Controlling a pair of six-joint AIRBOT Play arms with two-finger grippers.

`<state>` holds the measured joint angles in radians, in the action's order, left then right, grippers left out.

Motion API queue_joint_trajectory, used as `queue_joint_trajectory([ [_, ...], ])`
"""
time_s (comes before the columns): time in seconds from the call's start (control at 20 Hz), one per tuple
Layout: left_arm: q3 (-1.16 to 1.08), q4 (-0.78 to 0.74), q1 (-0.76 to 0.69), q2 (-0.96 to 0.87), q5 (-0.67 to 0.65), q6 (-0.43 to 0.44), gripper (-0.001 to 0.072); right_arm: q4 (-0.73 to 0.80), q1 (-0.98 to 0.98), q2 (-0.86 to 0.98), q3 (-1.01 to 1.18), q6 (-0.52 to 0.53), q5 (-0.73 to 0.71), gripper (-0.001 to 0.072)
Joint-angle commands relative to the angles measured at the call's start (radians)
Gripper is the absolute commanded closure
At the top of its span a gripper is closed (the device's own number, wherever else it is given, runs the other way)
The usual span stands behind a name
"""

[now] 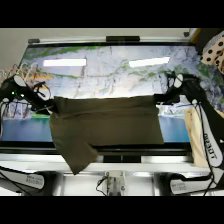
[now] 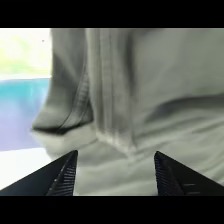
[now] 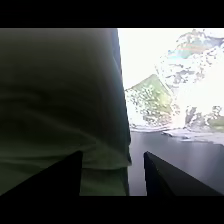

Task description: Fold the shirts.

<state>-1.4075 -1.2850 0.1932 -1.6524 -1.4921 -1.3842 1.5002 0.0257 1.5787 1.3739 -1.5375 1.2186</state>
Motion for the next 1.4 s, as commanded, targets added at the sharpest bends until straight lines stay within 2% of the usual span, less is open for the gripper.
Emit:
queue_joint_trajectory([
  [0.0, -0.082, 0.002, 0.052, 0.059, -0.139, 0.003, 0.0169, 0.047, -0.027, -0.009, 0.121, 0.103, 0.309, 0.0201],
  [0.05, -0.064, 0.003, 0.081, 0.101, -0.162, 0.003, 0.0246, 0.026, -0.056, -0.029, 0.119, 0.113, 0.369, 0.0201],
  [0.1, -0.013, 0.026, 0.111, 0.151, -0.168, 0.003, 0.0262, -0.008, -0.092, -0.055, 0.105, 0.114, 0.404, 0.0201],
  [0.2, 0.216, 0.147, 0.179, 0.287, -0.126, 0.043, 0.0259, -0.077, -0.168, -0.137, 0.023, 0.118, 0.397, 0.0201],
  [0.3, 0.540, 0.257, 0.234, 0.444, -0.010, 0.099, 0.0258, -0.105, -0.233, -0.227, -0.087, 0.118, 0.362, 0.0201],
  [0.4, 0.774, 0.273, 0.263, 0.552, 0.078, 0.113, 0.0258, -0.129, -0.270, -0.298, -0.178, 0.118, 0.325, 0.0201],
  [0.5, 0.911, 0.262, 0.278, 0.603, 0.102, 0.162, 0.0258, -0.132, -0.276, -0.341, -0.230, 0.122, 0.314, 0.0201],
  [0.8, 0.972, 0.243, 0.265, 0.600, 0.185, 0.195, 0.0259, -0.161, -0.276, -0.357, -0.252, 0.119, 0.297, 0.0201],
  [1.1, 0.972, 0.238, 0.175, 0.567, 0.183, 0.194, 0.0258, -0.156, -0.276, -0.357, -0.252, 0.118, 0.288, 0.0201],
  [1.35, 0.967, 0.235, 0.166, 0.572, 0.148, 0.213, 0.0261, -0.157, -0.276, -0.357, -0.253, 0.118, 0.298, 0.0201],
])
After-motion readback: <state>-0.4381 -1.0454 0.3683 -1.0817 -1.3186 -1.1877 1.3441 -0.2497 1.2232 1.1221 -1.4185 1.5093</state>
